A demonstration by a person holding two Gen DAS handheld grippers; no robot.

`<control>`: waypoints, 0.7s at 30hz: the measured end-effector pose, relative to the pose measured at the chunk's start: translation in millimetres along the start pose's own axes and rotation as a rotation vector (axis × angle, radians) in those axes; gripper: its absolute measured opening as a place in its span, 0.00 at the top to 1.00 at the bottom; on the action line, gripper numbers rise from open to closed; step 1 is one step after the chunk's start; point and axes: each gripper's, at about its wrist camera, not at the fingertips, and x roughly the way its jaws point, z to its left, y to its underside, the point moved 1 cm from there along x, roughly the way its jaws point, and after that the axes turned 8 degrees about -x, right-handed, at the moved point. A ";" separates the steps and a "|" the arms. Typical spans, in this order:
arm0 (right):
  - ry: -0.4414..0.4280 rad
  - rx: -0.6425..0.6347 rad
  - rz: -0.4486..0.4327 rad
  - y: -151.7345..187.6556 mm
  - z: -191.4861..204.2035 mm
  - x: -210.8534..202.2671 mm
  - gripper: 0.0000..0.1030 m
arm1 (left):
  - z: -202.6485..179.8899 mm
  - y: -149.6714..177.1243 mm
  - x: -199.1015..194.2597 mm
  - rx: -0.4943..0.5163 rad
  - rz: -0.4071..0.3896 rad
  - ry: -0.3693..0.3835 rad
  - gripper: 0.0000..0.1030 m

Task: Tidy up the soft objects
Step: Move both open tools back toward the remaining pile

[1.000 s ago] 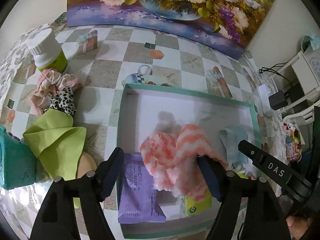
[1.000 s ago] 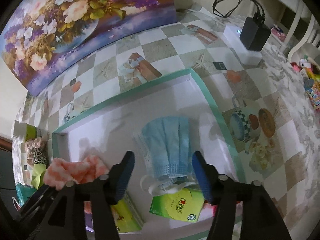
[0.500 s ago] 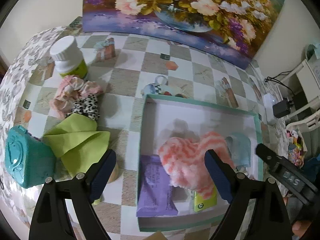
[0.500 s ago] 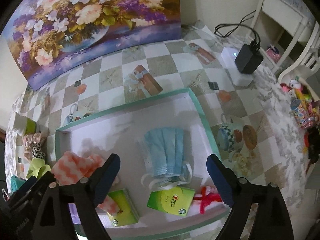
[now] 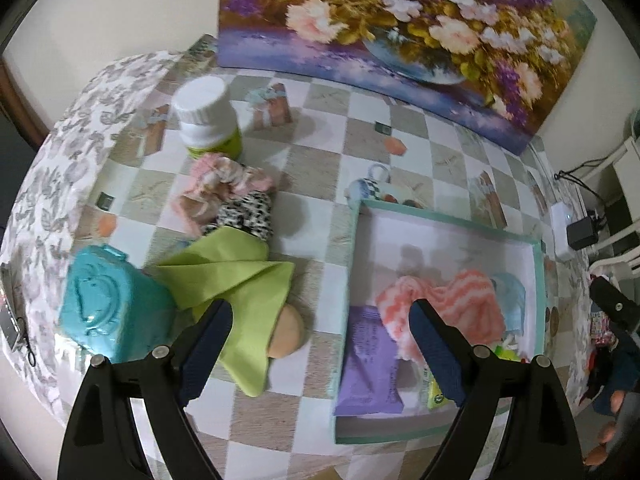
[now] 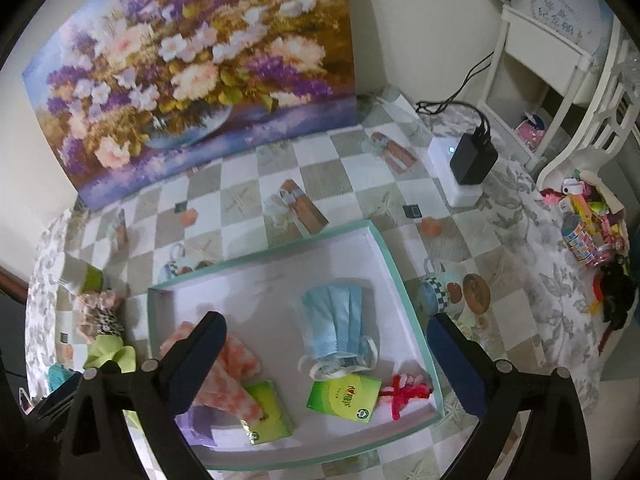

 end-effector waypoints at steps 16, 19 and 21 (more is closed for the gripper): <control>-0.016 -0.069 -0.039 -2.5 31.9 -18.4 0.01 | 106.2 -27.3 -39.6 -0.253 -0.121 -0.028 0.01; -0.023 -0.091 -0.040 -1.7 41.9 -18.6 0.01 | 131.2 -31.6 -47.9 -0.319 -0.141 -0.030 0.01; -0.030 -0.105 -0.040 -1.0 50.2 -19.0 0.01 | 147.4 -32.8 -53.0 -0.356 -0.155 -0.037 0.01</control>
